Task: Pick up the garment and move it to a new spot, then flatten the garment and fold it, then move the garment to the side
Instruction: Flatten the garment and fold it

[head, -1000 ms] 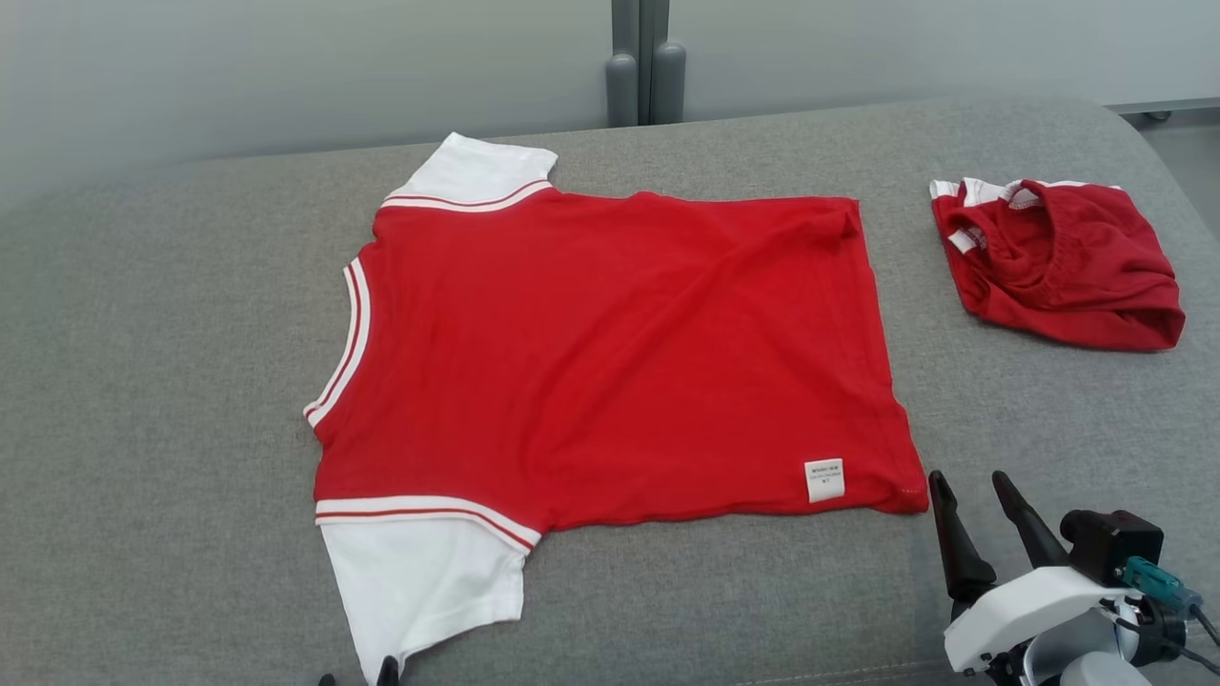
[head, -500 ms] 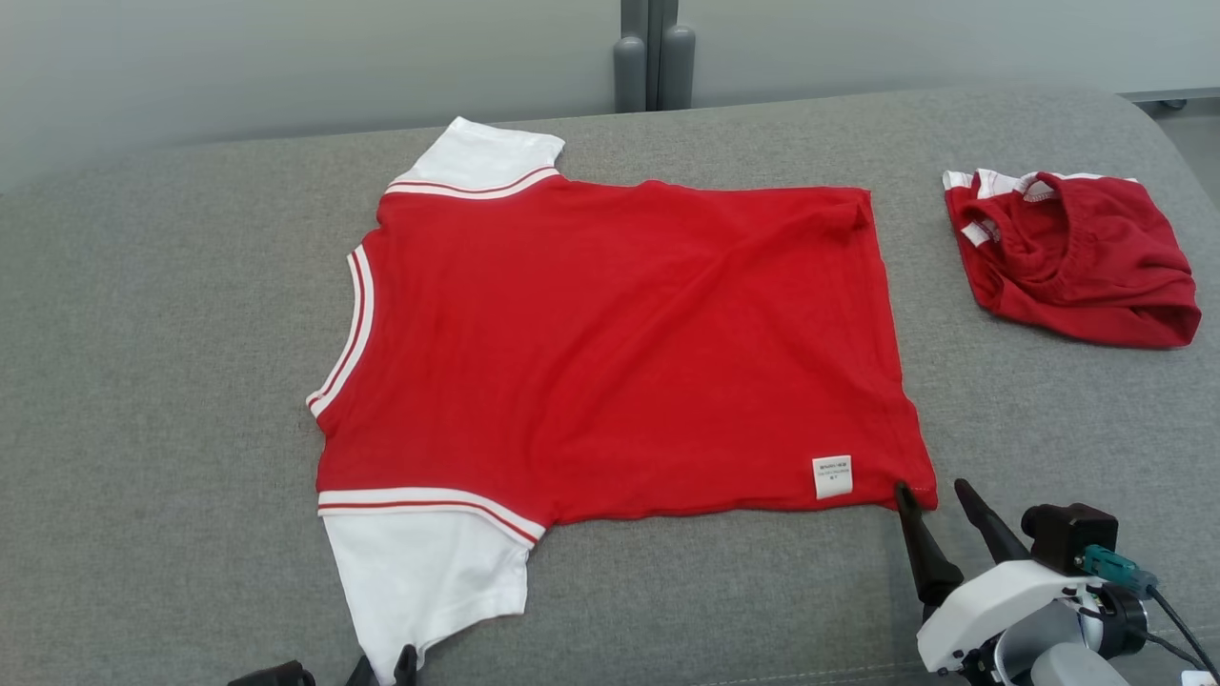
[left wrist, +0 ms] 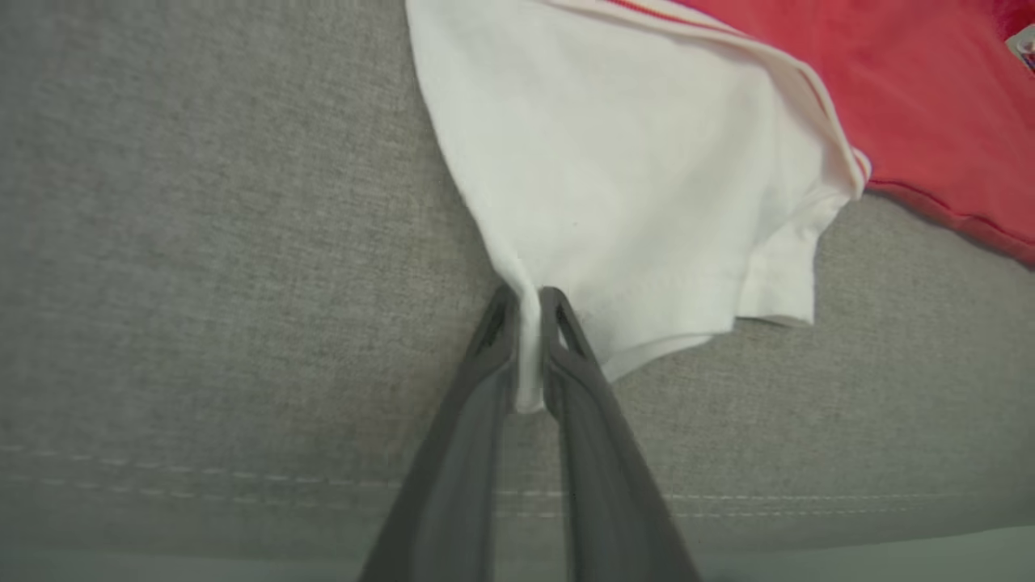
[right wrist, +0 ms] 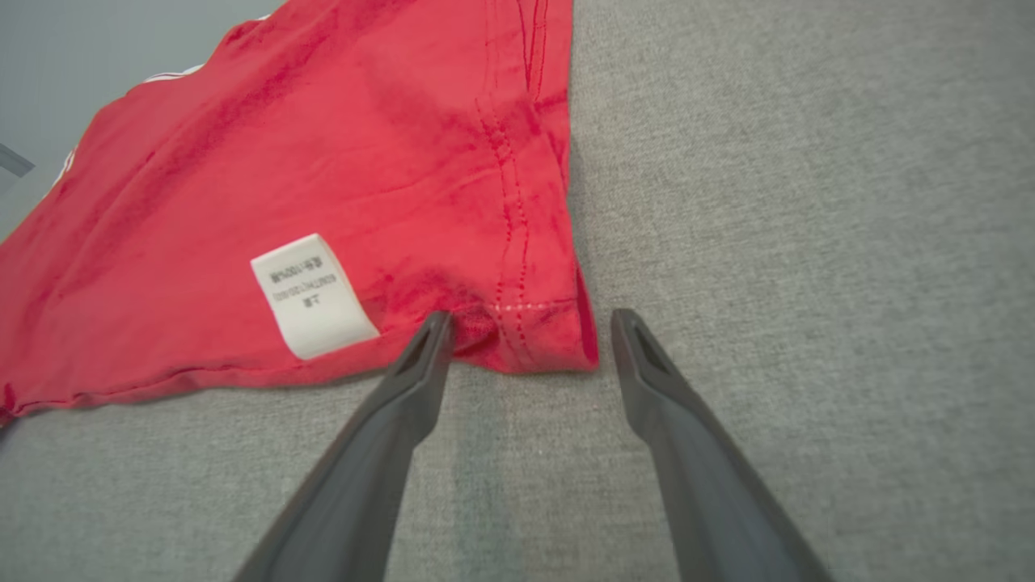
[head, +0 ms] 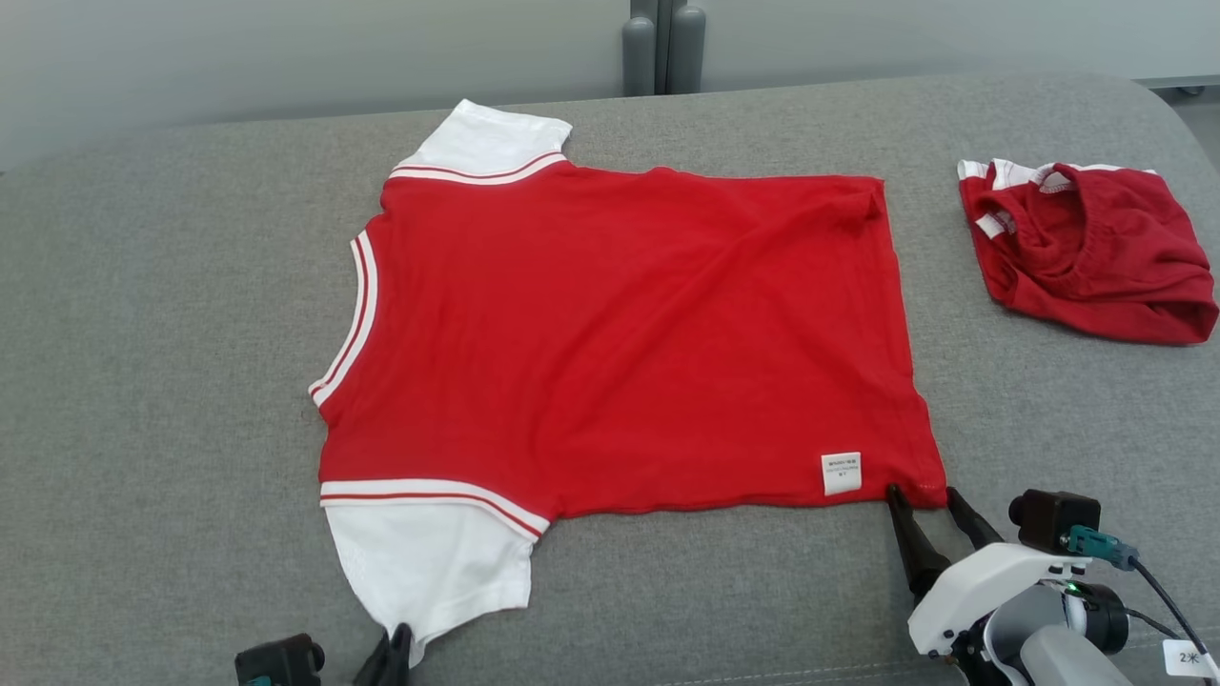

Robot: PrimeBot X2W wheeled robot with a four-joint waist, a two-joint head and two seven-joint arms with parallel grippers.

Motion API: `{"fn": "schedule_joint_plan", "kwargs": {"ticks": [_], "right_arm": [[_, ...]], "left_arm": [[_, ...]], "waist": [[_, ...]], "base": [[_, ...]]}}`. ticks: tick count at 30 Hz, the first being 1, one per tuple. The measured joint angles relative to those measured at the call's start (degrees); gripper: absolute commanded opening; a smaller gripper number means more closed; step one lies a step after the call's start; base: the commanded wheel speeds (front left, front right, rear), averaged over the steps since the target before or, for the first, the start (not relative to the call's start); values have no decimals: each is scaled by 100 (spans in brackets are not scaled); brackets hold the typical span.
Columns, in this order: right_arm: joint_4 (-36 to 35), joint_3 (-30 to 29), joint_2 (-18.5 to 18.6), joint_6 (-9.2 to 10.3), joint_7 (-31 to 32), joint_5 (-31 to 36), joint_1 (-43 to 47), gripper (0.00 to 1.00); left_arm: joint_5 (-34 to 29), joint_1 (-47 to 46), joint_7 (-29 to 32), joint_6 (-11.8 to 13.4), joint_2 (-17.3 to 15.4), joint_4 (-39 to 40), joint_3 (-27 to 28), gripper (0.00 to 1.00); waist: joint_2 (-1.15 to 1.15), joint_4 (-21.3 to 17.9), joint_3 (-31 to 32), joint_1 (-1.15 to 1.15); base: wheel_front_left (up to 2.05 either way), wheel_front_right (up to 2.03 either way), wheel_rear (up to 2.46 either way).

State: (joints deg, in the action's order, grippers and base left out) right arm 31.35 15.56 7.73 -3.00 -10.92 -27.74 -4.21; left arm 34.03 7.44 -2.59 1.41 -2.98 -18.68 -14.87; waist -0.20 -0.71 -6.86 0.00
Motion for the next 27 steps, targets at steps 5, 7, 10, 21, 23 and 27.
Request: {"fn": "schedule_joint_plan", "kwargs": {"ticks": [5,7,10,21,23,27], "right_arm": [[202,-58,-52,-103,38,-143,-164,48],[267,-87,-70,-160,38,-270,-222,31],[290,-159,-92,-235,24,-432,-272,0],[41,-301,-64,-355,-175,-766,-338,0],[-27,-269,-1,-369,-175,-813,-338,0],[-179,-203,134,-405,-175,-813,-338,0]], "left_arm": [[12,-142,-7,-96,2,-77,-74,0],[48,-169,-58,-98,3,-82,-75,0],[73,-173,-135,-143,8,-70,-53,0],[356,-226,-643,-256,18,728,218,0],[371,-281,-769,-300,21,1038,309,0],[430,-519,-839,-360,24,1410,371,0]], "waist": [[0,34,-31,0],[0,40,-38,0],[0,43,-40,0],[0,79,13,0],[0,96,38,0],[0,116,76,0]], "base": [[0,0,0],[0,0,0],[0,0,0],[0,0,0],[0,0,0],[0,0,0]]}}
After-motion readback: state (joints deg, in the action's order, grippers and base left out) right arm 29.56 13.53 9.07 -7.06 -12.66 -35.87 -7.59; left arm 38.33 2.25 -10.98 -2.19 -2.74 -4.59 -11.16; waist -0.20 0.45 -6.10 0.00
